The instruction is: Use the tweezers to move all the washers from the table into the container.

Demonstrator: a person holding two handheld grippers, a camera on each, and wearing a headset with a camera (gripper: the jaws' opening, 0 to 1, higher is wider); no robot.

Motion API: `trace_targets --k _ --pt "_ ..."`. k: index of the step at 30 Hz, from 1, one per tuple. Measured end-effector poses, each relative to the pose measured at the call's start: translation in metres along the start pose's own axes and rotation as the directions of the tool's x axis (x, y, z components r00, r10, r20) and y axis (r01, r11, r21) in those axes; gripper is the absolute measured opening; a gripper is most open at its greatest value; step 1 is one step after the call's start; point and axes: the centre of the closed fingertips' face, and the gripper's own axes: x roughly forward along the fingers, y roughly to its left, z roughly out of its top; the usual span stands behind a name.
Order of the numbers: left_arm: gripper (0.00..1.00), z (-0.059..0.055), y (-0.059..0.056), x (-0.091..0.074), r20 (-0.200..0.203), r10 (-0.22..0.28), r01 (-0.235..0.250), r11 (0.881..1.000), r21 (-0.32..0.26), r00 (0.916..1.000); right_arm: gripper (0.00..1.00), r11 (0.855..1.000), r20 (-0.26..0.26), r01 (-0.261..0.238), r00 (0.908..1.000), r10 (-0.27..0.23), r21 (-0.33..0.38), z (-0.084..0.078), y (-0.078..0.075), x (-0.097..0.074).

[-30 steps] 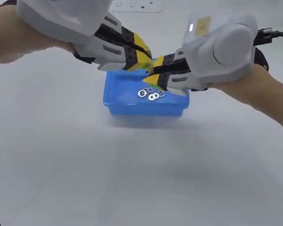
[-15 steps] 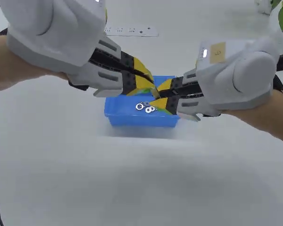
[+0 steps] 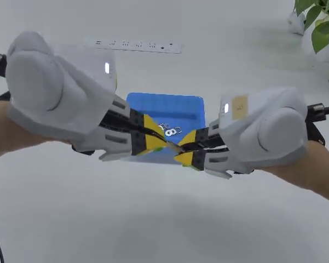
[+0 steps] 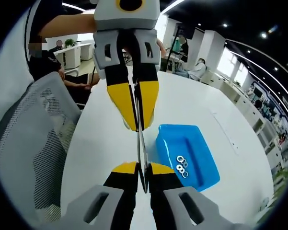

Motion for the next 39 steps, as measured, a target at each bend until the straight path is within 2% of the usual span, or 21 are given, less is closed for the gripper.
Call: trace_targets --k 6,10,14,15,24,27,32,34,37,39 --pt "0.07 -0.025 -0.01 0.013 -0.032 -0.008 0.006 0.998 -0.061 0.9995 0.09 0.998 -0.064 -0.064 0.996 0.062 -0.02 -0.018 0.016 0.015" --pt "0.07 -0.04 -0.012 0.02 -0.038 -0.021 0.017 0.995 -0.103 0.9991 0.09 0.996 -0.087 -0.089 0.9923 0.087 -0.012 -0.027 0.02 0.023" --pt "0.07 -0.057 -0.01 0.028 -0.064 -0.037 0.029 0.992 -0.121 0.9972 0.09 0.995 -0.098 -0.103 0.9897 0.103 0.011 -0.035 0.019 0.029" --pt "0.07 -0.06 -0.009 0.031 -0.069 -0.048 0.037 0.989 -0.145 0.9965 0.09 0.994 -0.103 -0.108 0.9887 0.109 0.018 -0.037 0.019 0.031" --pt "0.07 -0.087 0.002 0.051 -0.103 -0.07 0.05 0.982 -0.181 0.9922 0.09 0.993 -0.152 -0.111 0.9817 0.115 0.035 -0.056 0.008 0.048" --pt "0.07 -0.101 0.002 0.055 -0.138 -0.08 0.055 0.983 -0.176 0.9871 0.09 0.99 -0.152 -0.133 0.9787 0.138 0.043 -0.058 0.011 0.052" --pt "0.07 -0.109 0.003 0.061 -0.154 -0.09 0.061 0.981 -0.184 0.984 0.09 0.989 -0.168 -0.143 0.9744 0.149 0.047 -0.063 0.01 0.056" --pt "0.07 -0.115 0.006 0.064 -0.173 -0.08 0.048 0.983 -0.179 0.9817 0.09 0.989 -0.171 -0.134 0.9748 0.143 0.059 -0.064 0.009 0.057" --pt "0.07 -0.122 0.008 0.068 -0.205 -0.072 0.032 0.981 -0.192 0.9761 0.09 0.99 -0.204 -0.108 0.971 0.125 0.095 -0.066 0.007 0.059" --pt "0.07 -0.121 0.01 0.068 -0.206 -0.069 0.029 0.981 -0.191 0.9762 0.09 0.991 -0.228 -0.093 0.9671 0.113 0.099 -0.066 0.006 0.059"
